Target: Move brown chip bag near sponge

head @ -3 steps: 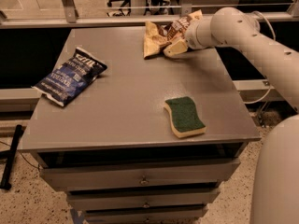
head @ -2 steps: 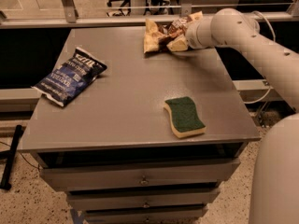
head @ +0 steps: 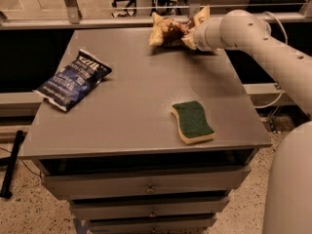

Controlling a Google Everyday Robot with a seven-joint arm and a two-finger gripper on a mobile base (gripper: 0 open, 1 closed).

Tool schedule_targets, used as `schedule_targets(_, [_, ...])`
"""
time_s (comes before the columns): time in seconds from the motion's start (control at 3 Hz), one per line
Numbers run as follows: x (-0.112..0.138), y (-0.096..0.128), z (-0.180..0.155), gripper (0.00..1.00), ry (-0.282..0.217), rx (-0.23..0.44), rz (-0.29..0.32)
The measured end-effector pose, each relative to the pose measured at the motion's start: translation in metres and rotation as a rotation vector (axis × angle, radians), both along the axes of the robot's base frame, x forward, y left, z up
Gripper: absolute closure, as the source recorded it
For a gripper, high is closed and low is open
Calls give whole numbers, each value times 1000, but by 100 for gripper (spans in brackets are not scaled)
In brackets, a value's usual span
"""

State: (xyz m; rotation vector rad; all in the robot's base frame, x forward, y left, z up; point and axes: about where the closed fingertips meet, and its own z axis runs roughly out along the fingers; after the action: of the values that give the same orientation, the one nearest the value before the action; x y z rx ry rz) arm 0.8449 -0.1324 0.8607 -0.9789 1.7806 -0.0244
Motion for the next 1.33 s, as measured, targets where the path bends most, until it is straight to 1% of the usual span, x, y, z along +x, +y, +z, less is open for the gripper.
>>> schedule_targets(0.33, [-5, 2, 6, 100, -22, -18, 13])
schedule_targets(0.67, [-11, 4, 15, 100, -46, -29, 24])
schedule_targets(1.0, [-23, 7, 32, 100, -85, -39, 41])
schedule_targets(1.33, [-46, 5, 55, 100, -111, -27, 63])
